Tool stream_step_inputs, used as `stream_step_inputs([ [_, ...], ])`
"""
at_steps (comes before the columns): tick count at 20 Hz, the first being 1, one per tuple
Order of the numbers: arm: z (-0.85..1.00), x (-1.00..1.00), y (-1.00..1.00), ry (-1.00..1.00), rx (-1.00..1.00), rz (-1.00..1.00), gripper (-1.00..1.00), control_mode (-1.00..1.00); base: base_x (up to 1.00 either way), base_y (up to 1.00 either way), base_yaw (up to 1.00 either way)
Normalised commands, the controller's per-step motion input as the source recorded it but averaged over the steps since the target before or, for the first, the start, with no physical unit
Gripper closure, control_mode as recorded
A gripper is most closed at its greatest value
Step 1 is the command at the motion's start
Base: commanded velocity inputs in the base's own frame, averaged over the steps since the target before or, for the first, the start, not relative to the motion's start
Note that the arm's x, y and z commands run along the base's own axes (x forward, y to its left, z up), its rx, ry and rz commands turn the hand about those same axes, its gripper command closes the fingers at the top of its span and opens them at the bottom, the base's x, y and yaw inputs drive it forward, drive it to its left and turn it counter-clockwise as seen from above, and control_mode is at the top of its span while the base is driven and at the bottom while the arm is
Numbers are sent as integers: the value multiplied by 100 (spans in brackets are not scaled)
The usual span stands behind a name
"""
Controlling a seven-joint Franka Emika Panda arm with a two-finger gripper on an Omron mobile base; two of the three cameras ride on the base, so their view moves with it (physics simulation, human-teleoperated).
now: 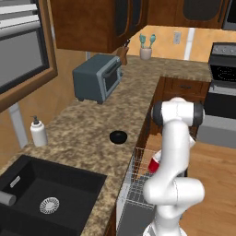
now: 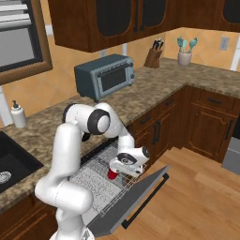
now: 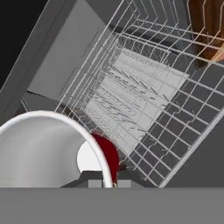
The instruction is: Pick up the cup and bowl from the counter, place them in the dishwasher, and close the dishwasher door.
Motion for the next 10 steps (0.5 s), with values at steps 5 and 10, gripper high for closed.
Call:
stream_step_inputs([
  [5, -56, 19, 31, 0, 15, 15, 100, -100, 0, 0, 0],
  [10, -16, 34, 56, 5, 0, 1, 100, -100, 0, 0, 0],
])
